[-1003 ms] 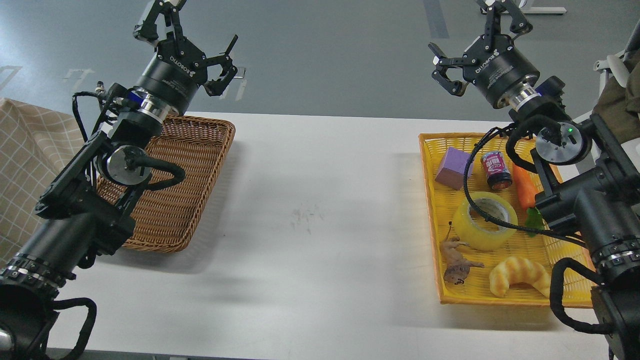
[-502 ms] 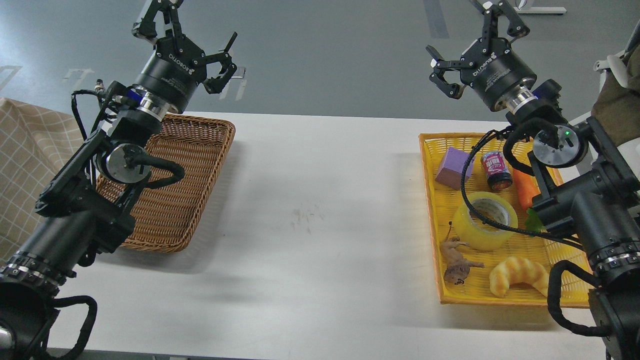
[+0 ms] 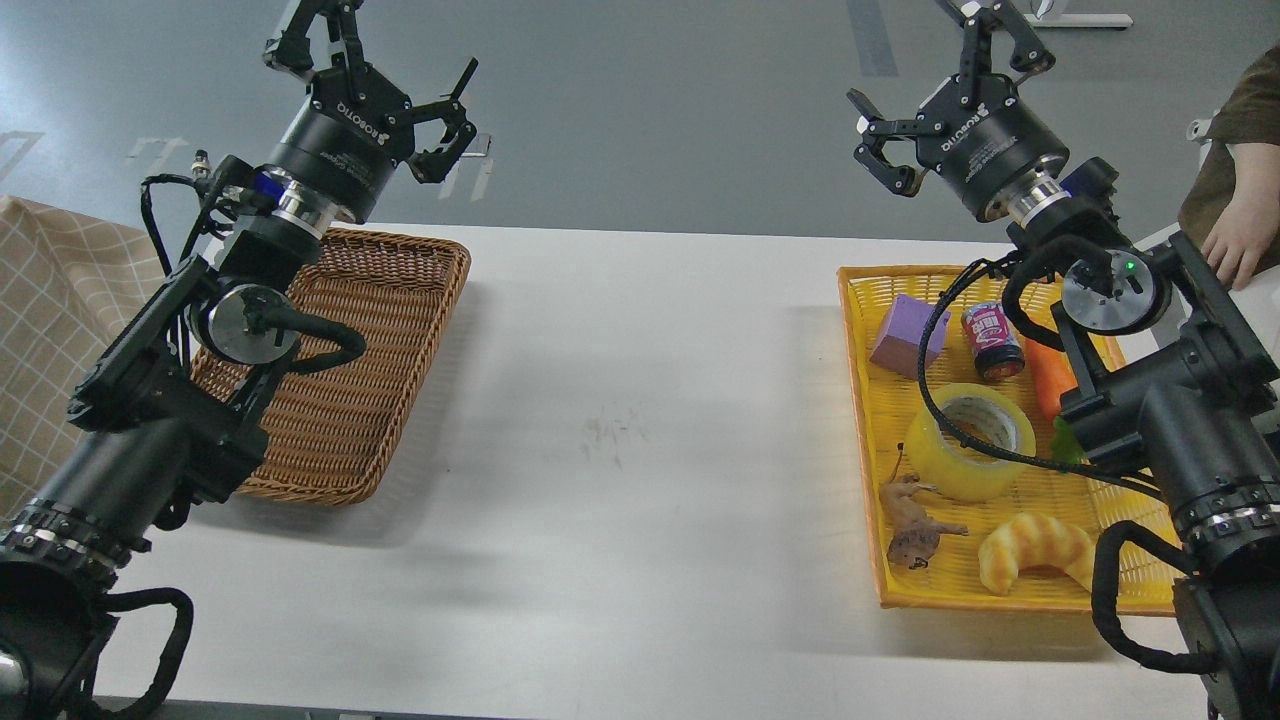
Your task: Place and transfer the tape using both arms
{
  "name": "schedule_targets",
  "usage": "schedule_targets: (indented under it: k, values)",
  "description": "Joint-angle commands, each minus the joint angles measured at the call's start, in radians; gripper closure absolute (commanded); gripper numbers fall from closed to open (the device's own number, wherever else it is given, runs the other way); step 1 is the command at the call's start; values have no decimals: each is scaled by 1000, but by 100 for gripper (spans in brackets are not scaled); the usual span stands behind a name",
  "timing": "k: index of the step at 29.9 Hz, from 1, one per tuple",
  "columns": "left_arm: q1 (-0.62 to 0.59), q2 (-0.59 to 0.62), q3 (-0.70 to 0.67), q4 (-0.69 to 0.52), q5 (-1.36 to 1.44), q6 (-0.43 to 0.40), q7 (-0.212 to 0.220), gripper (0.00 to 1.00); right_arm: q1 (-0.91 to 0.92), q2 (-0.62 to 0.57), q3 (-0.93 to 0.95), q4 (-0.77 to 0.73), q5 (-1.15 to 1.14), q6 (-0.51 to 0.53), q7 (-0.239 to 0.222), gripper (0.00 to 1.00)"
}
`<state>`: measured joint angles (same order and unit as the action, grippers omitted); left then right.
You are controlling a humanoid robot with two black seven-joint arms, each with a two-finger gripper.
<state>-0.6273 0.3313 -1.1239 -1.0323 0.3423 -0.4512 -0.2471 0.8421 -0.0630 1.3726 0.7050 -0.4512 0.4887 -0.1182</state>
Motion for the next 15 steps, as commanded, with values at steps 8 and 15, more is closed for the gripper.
schedule_targets:
  k: [8,15]
  values:
    - [1,-8,-2,0,0,0,-8,2,2,2,5,1,0,0,0,0]
    - [6,-14,-5,0,0,3,-18,2,0,3,0,1,2,0,0,0]
